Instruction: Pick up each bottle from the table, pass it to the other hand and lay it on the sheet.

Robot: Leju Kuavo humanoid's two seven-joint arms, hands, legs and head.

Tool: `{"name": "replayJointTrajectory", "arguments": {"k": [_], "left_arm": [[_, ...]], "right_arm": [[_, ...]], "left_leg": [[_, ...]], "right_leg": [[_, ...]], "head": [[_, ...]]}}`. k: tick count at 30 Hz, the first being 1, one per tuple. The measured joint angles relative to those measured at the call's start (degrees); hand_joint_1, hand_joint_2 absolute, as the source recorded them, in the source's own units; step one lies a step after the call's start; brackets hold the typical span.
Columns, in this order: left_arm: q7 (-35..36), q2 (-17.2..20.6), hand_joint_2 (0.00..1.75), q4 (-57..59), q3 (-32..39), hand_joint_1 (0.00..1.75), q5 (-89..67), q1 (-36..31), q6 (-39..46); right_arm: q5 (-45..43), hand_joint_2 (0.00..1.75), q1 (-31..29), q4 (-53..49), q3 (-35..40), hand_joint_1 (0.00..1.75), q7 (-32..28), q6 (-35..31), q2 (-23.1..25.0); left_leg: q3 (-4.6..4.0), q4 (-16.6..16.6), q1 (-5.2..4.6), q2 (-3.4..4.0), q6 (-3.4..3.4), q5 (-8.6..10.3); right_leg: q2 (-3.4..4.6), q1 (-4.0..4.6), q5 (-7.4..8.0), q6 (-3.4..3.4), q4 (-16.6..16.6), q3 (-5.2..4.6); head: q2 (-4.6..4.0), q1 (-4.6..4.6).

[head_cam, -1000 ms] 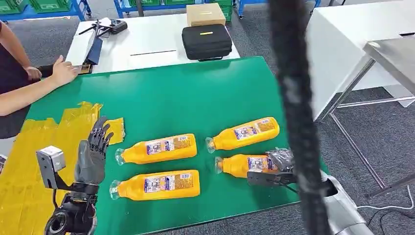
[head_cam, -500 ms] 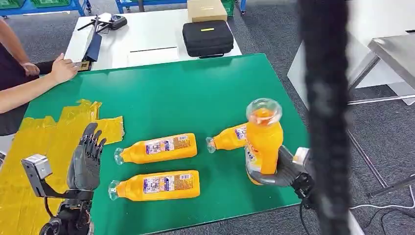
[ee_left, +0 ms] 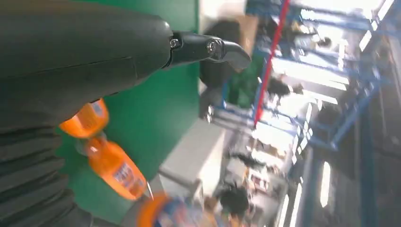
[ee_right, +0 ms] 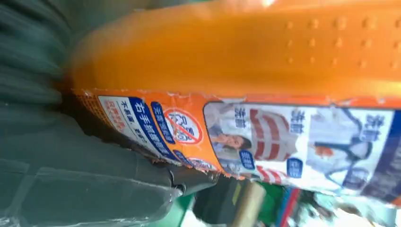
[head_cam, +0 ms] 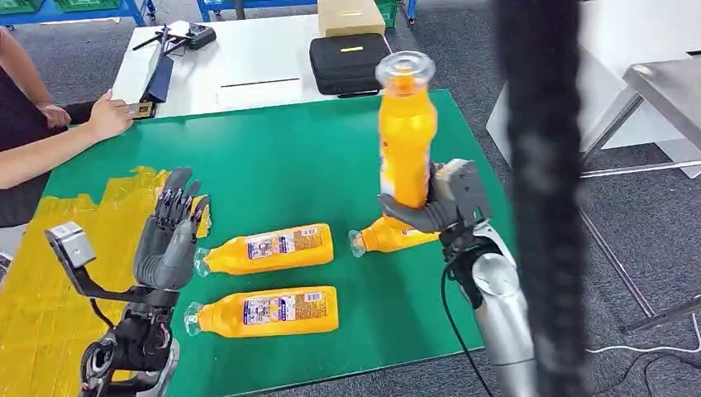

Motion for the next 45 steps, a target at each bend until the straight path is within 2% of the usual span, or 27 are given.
{"name": "replayJointTrajectory", "arguments": {"k": [8,12,14,16,22,28,34,37,45], "left_arm": [[0.0,0.05,1.75,0.16,-0.2,0.0,0.2,-0.46,-0.04],[1.38,0.64,1.75,2.71,-4.57,0.0,3.98,-4.8,-2.38],[1.42,0.79,1.75,3.37,-6.96,0.0,-2.4,-6.61,2.71],[1.51,0.85,1.75,3.37,-7.39,0.0,-2.69,-6.9,3.15],[2.64,0.98,1.75,3.37,-7.5,0.0,3.56,-6.91,2.54],[4.33,0.85,1.75,3.74,-7.72,0.0,7.65,-7.61,3.21],[5.31,0.66,1.75,4.9,-8.9,0.0,5.22,-8.91,8.81],[5.79,0.66,1.75,5.25,-9.73,0.0,1.84,-9.28,12.13],[6.12,0.7,1.75,6.08,-10.93,0.0,0.94,-9.57,13.14]], "right_arm": [[0.22,1.75,-0.39,0.67,0.47,1.75,0.11,-0.09,0.42],[8.25,1.75,-4.74,8.78,7.66,1.75,2.78,-0.09,5.95],[7.63,1.75,-5.54,10.07,11.13,1.75,5.25,1.9,7.57],[7.61,1.75,-5.71,10.5,11.53,1.75,5.27,1.86,7.7],[17.7,1.75,-6.81,11.55,15.35,1.75,4.7,-0.79,7.94],[20.87,1.75,-7.94,13.36,19.09,1.75,4.33,-1.03,9.4],[27.57,1.75,-10.08,15.95,24.25,1.75,4.7,-1.99,11.46],[28.55,1.75,-11.14,16.93,26.23,1.75,6.18,-2.1,11.96],[28.53,1.75,-12.72,18.39,28.2,1.75,7.06,-2.14,12.6]], "left_leg": [[0.0,0.0,0.0,-0.01,0.0,0.0],[-0.24,0.0,0.02,-0.06,-0.02,0.02],[-0.28,0.0,0.0,-0.12,-0.02,0.02],[-0.31,0.0,0.0,-0.13,-0.01,0.03],[-0.31,0.01,0.0,-0.11,-0.01,0.03],[-0.32,0.01,0.02,-0.08,-0.03,0.04],[-0.32,0.01,0.01,-0.11,-0.02,0.07],[-0.33,0.01,0.01,-0.11,-0.01,0.08],[-0.34,0.01,-0.01,-0.11,-0.01,0.07]], "right_leg": [[-0.01,0.0,0.0,0.0,0.0,-0.01],[-0.05,0.0,-0.01,0.0,0.05,-0.23],[-0.12,-0.02,-0.01,0.0,0.05,-0.27],[-0.14,-0.01,-0.01,0.0,0.05,-0.27],[-0.13,-0.01,-0.01,0.0,0.05,-0.28],[-0.12,0.0,-0.01,0.0,0.05,-0.32],[-0.13,0.0,-0.01,0.0,0.06,-0.32],[-0.13,-0.01,-0.01,0.0,0.06,-0.31],[-0.13,-0.02,-0.01,0.0,0.06,-0.32]], "head": [[0.0,-0.02],[0.0,-0.02],[0.0,-0.02],[0.0,0.0],[0.0,-0.02],[0.0,-0.02],[0.0,0.0],[0.0,0.0],[0.0,0.0]]}}
